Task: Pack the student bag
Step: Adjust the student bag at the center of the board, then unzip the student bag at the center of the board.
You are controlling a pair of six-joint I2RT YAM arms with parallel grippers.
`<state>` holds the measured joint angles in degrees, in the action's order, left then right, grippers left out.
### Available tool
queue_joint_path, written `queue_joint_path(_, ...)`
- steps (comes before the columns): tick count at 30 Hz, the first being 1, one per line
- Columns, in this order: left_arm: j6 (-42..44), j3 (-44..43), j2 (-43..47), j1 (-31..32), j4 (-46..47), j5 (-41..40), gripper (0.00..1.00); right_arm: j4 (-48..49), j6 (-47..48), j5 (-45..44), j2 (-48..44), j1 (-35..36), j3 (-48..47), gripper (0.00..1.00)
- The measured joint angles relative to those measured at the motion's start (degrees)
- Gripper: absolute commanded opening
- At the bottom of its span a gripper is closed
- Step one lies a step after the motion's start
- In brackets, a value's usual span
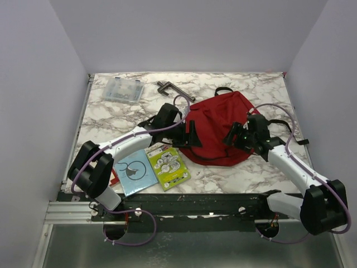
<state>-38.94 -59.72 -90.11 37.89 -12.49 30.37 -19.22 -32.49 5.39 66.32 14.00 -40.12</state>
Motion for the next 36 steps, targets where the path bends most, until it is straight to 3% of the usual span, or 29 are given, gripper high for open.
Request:
queue_joint_path(5, 0.7, 3.1, 0.5, 0.0, 0.8, 0.3, 0.79, -1.1, -1.5, 1.1, 2.5, 4.9, 4.0, 0.59)
queue_joint_path(11, 0.6, 8.1, 4.6, 0.0, 1.2, 0.3, 0.8, -1.0, -2.6, -1.1, 6.9, 9.0, 4.1, 0.13)
queue_joint_path(14, 0.6, 9.8, 6.9, 0.0, 1.5, 0.2, 0.8, -1.1, -2.5, -2.4, 6.8, 9.9, 4.0, 0.01)
queue_joint_path(23, 0.6, 12.3, 10.9, 0.9, 2.2, -0.4, 0.8, -3.6, -2.0, -6.6, 1.3, 10.1, 0.2, 0.01)
queue_joint_path(36, 2.0, 12.4, 16.9, 3.8, 4.3, -3.0, 0.8, -2.6, -3.6, -4.2, -7.5, 10.1, -1.6, 0.01)
